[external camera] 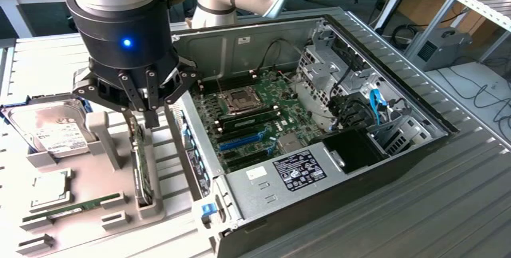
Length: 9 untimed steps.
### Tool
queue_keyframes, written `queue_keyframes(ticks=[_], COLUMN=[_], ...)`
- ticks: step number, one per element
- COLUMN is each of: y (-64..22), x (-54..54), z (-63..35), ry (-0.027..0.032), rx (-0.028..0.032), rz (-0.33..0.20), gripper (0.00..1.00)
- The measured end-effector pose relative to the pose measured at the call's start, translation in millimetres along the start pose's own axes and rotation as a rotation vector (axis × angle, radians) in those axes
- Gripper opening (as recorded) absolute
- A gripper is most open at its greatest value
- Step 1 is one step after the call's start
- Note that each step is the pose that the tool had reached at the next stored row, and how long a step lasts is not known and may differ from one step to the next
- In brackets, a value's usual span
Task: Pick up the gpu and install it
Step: 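Reach for the gpu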
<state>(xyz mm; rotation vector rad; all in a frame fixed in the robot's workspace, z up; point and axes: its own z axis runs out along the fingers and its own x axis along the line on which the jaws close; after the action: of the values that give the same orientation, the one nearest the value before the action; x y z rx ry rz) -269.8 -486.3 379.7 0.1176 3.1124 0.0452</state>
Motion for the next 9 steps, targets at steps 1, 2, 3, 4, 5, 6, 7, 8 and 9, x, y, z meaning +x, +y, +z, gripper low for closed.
queue_keyframes(ticks=[1, 2, 3, 4, 5, 6, 7, 8, 9], y=[-0.3, -0.8, -1.1, -1.5, -1.9, -2.2, -2.6, -3.0, -3.3], x=[0.0, 0.0, -0.1, -0.1, -0.1, -0.2, -0.2, -0.2, -0.2], z=[0.1, 0.1, 0.2, 0.2, 0.3, 0.4, 0.4, 0.5, 0.5], ry=[0.0000, -0.0001, 0.0000, 0.0000, -0.0001, -0.0001, -0.0001, -0.0001, -0.0001], rx=[0.0001, 0.0003, 0.0005, 0.0006, 0.0007, 0.0009, 0.0011, 0.0012, 0.0014], rz=[0.000, 0.000, 0.000, 0.000, 0.000, 0.000, 0.000, 0.000, 0.000], gripper=[0.11, 0.11, 0.11, 0.11, 0.11, 0.11, 0.11, 0.11, 0.11])
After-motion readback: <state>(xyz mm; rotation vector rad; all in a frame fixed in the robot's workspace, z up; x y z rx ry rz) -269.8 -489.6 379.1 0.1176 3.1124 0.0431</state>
